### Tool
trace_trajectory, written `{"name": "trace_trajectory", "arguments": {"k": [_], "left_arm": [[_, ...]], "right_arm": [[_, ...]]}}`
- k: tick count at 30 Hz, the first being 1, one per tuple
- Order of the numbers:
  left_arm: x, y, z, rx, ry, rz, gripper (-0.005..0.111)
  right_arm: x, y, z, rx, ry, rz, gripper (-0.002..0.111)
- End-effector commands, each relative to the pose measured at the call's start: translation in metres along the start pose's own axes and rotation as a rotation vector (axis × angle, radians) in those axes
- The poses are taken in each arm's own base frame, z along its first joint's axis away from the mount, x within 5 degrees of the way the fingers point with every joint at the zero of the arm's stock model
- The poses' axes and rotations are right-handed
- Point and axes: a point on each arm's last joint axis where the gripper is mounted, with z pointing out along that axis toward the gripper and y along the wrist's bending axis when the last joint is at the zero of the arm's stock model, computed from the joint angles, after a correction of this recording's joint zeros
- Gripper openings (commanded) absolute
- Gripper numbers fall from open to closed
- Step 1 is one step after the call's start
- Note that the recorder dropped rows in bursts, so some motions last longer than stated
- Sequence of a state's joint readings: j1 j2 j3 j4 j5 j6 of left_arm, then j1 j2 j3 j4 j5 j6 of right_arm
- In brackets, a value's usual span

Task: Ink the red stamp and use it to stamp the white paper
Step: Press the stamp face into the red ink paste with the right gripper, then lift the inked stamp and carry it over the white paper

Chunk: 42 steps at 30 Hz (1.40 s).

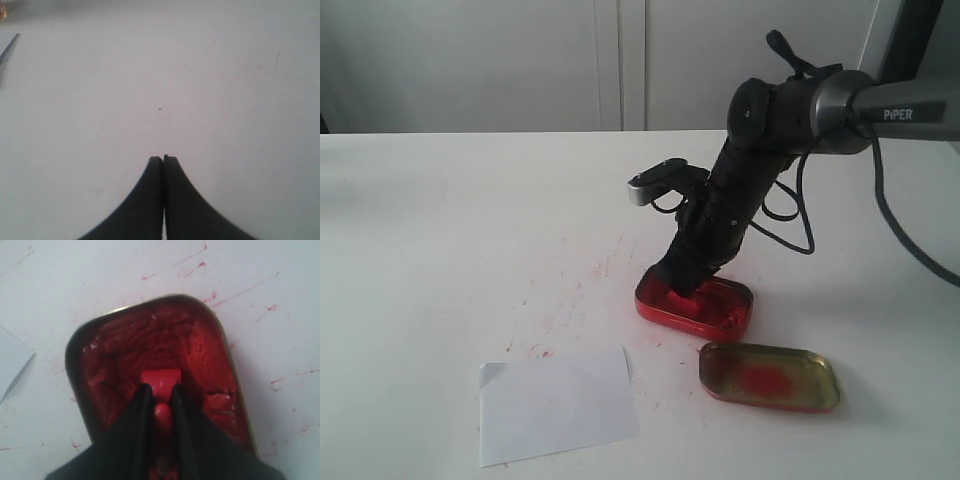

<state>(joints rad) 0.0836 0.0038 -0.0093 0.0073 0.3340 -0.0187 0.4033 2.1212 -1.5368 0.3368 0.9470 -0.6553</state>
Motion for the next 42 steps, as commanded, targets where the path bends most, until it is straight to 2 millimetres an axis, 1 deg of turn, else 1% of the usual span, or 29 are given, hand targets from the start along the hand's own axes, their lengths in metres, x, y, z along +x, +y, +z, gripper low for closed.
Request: {"name": "trace_trajectory", "arguments": {"k": [1,7,12,19,23,26,30,36,42], "left_arm": [[0.003,0.0,0.001,-0.003,0.012,-0.003,0.0],[0.003,0.0,0.001,-0.003,0.012,-0.003,0.0],[0.003,0.0,0.001,-0.003,0.012,-0.003,0.0],[0.003,0.0,0.001,-0.003,0.012,-0.003,0.0],[0.003,0.0,0.001,-0.003,0.012,-0.003,0.0],[0.003,0.0,0.001,-0.003,0.012,-0.003,0.0],[0.003,0.0,0.001,-0.003,0.012,-0.003,0.0],[0.003,0.0,0.001,-0.003,0.012,-0.003,0.0],[0.003,0.0,0.001,-0.003,0.012,-0.003,0.0]], "right_arm": [[0.001,-0.002,0.005,-0.016,0.003,0.024,0.0],[-0.002,-0.002,0.002,-0.021,-0.012,0.029,0.0],[-0.009,-0.002,-0.004,-0.02,-0.033,0.047,0.0],[-0.01,-0.002,-0.005,-0.025,-0.029,0.056,0.0],[-0.006,-0.007,0.005,-0.058,-0.005,0.104,0.0],[-0.007,-0.008,0.006,-0.053,-0.014,0.106,0.0],[-0.008,-0.007,0.001,-0.048,-0.025,0.102,0.0],[-0.017,-0.006,-0.015,-0.031,-0.07,0.093,0.0],[-0.02,-0.006,-0.021,-0.024,-0.084,0.097,0.0]]}}
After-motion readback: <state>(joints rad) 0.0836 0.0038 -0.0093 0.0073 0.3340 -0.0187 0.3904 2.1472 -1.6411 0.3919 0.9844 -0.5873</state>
